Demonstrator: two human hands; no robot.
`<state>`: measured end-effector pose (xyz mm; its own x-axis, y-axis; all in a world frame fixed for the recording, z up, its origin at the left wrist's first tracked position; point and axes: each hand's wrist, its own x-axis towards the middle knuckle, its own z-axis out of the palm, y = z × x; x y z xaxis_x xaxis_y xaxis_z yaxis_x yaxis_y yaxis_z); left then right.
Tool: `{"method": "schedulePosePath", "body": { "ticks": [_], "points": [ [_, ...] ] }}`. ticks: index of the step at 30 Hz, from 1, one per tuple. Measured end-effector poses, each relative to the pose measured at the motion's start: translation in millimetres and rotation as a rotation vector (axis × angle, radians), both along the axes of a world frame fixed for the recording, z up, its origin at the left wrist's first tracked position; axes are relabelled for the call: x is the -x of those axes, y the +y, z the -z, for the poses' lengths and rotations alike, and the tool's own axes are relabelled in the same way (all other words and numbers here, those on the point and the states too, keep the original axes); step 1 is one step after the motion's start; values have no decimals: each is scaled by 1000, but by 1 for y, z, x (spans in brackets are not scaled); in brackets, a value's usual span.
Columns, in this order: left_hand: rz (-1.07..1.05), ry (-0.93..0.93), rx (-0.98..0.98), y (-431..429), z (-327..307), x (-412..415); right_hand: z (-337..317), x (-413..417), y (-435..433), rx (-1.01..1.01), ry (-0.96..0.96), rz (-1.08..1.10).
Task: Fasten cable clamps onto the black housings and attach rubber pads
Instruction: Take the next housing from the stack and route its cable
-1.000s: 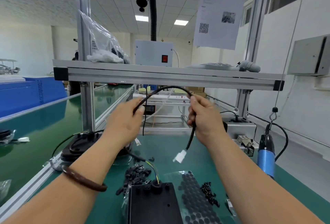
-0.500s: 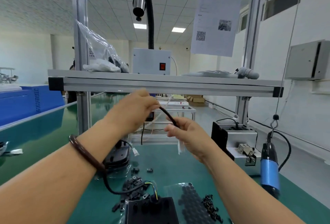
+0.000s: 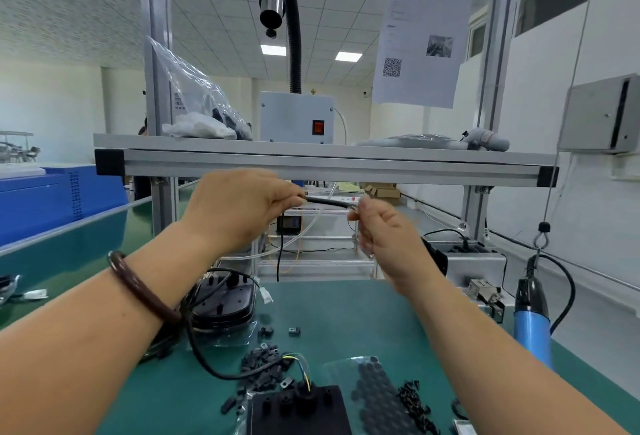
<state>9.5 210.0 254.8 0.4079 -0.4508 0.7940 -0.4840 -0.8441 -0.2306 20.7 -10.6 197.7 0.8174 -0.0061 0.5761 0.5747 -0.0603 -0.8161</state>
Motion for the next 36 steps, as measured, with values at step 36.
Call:
{"method": "schedulePosePath", "body": {
  "ticks": [36],
  "points": [
    [544,891,864,-20,106,25,34,-5,-82,-1457,241,22]
  ]
}}
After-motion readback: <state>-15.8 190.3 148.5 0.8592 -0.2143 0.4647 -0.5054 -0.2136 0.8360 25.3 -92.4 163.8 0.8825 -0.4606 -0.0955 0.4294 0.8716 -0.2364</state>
